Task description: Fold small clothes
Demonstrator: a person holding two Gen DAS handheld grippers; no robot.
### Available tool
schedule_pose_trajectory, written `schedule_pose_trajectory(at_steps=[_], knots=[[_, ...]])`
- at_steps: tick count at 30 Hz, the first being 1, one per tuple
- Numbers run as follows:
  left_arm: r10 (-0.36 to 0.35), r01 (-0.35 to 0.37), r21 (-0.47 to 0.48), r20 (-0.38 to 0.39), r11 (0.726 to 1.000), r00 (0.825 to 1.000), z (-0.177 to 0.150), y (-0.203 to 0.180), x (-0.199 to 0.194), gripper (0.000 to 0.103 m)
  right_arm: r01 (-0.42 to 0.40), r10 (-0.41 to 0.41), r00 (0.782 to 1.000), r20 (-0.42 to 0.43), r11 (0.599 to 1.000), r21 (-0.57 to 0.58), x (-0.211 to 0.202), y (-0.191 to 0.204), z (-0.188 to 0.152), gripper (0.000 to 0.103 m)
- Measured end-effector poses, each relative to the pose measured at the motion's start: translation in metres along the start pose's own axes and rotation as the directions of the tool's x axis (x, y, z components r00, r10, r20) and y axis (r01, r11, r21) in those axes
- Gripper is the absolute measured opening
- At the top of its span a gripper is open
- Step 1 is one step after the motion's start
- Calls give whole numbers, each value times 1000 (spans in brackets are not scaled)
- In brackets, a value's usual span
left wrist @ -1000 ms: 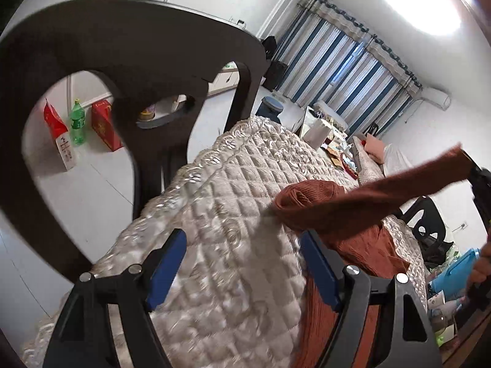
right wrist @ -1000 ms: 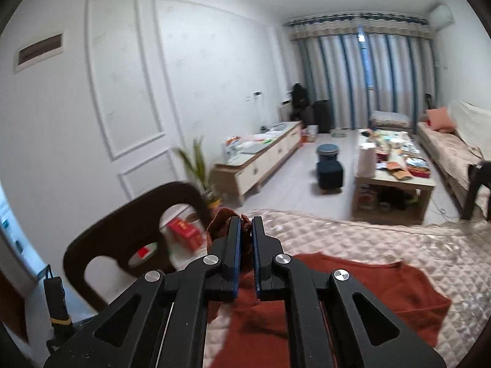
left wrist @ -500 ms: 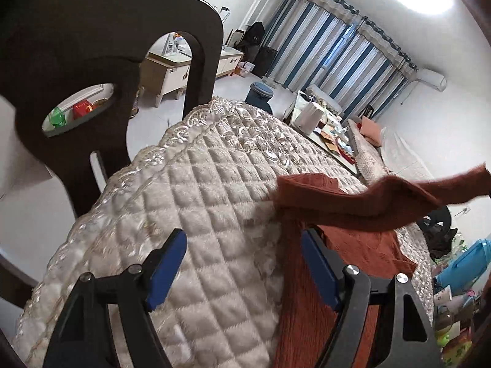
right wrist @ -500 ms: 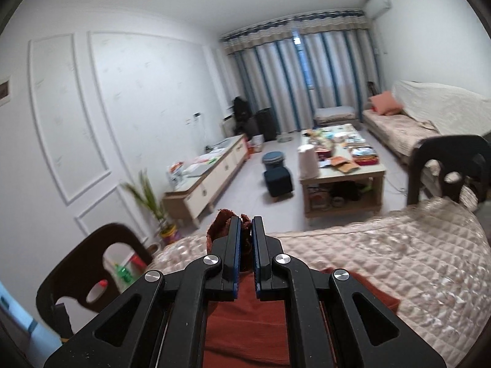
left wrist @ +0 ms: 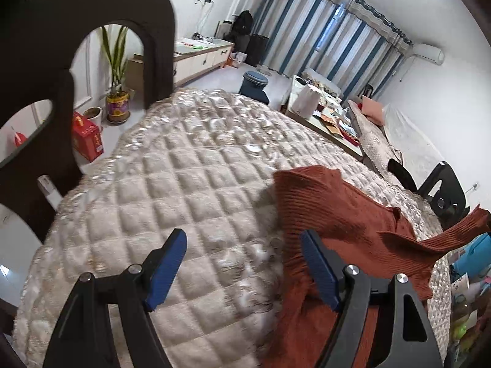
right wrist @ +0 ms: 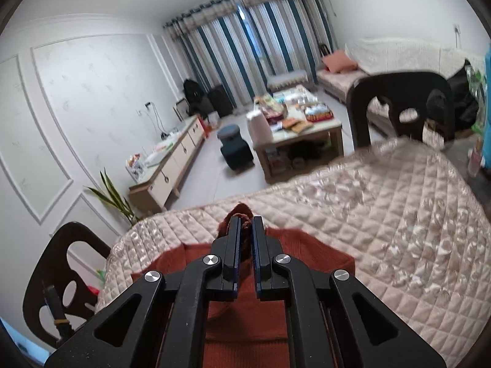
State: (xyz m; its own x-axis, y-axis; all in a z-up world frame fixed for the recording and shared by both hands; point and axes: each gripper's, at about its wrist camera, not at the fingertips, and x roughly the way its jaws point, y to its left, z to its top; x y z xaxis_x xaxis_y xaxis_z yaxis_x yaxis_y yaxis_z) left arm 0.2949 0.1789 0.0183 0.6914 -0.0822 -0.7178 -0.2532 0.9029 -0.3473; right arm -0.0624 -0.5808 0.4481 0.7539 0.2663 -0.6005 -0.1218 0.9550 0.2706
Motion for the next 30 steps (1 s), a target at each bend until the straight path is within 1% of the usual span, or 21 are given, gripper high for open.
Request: schedule_pose_trajectory(at_steps=[2, 3, 4, 5, 7, 9, 10, 11, 12, 14, 16, 18, 21, 22, 23, 24, 26, 27, 28, 29, 30], knots=[[0, 0, 26, -5, 1000, 1000, 2, -9, 2, 79, -20, 20, 1000, 7, 1000, 4, -2, 1, 5, 7], [10, -10, 53, -3, 999, 1000, 3, -14, 2, 79, -37, 37, 999, 18, 999, 2, -5, 3, 9, 6], [37, -37, 94, 6, 995, 999, 1, -22, 1, 79, -50, 50, 998, 25, 999, 2, -6, 5, 12, 7], [62, -65, 137, 24, 988, 998, 0, -28, -2, 79, -67, 66, 997, 30, 998, 8, -9, 6, 16, 7], [84, -95, 222, 59, 970, 995, -4, -42, -6, 79, -117, 116, 993, 32, 992, 45, -14, 7, 23, 7], [114, -125, 287, 55, 950, 992, -6, -53, -3, 79, -154, 151, 988, 41, 986, 60, -19, 6, 27, 7], [125, -133, 297, 47, 945, 991, -6, -55, 0, 79, -160, 158, 987, 37, 985, 67, -20, 5, 26, 7], [132, -136, 298, 34, 945, 991, -4, -56, 4, 79, -148, 147, 989, 23, 986, 75, -18, 1, 23, 7], [140, -140, 292, 21, 946, 990, -3, -55, 8, 79, -117, 117, 993, 3, 990, 78, -14, -3, 20, 7], [161, -159, 288, 14, 945, 987, -2, -51, 13, 79, -30, 33, 999, -35, 997, 67, -4, -16, 9, 7], [202, -192, 285, -5, 939, 979, -2, -45, 20, 79, 23, -16, 995, -98, 997, 70, 9, -35, -1, 7], [211, -201, 269, -10, 942, 977, -3, -35, 21, 79, 114, -103, 986, -128, 990, 82, 16, -59, -11, 7], [271, -260, 263, -6, 929, 962, -2, -24, 23, 79, 240, -228, 959, -171, 969, 59, 26, -86, -21, 9], [283, -272, 255, -8, 928, 959, -2, -20, 24, 79, 266, -254, 952, -171, 962, 53, 27, -92, -22, 11], [282, -271, 241, -13, 932, 959, -1, -15, 23, 79, 287, -274, 946, -175, 957, 52, 29, -99, -24, 12], [259, -248, 218, -19, 944, 966, -1, -11, 21, 79, 283, -268, 946, -181, 957, 59, 30, -107, -25, 14], [203, -195, 181, -27, 964, 979, 1, -7, 15, 79, 222, -208, 962, -176, 973, 62, 30, -110, -27, 20], [176, -169, 168, -28, 971, 984, 1, -7, 12, 79, 182, -174, 971, -167, 983, 34, 30, -106, -29, 27], [149, -143, 164, -24, 976, 989, 1, -10, 7, 79, 147, -146, 976, -161, 989, -2, 30, -99, -31, 32], [124, -119, 165, -20, 979, 992, 0, -15, 4, 79, 86, -99, 981, -165, 993, -84, 32, -86, -36, 35], [99, -95, 173, -13, 980, 995, 0, -20, 0, 79, 38, -65, 982, -176, 987, -153, 33, -73, -43, 43]])
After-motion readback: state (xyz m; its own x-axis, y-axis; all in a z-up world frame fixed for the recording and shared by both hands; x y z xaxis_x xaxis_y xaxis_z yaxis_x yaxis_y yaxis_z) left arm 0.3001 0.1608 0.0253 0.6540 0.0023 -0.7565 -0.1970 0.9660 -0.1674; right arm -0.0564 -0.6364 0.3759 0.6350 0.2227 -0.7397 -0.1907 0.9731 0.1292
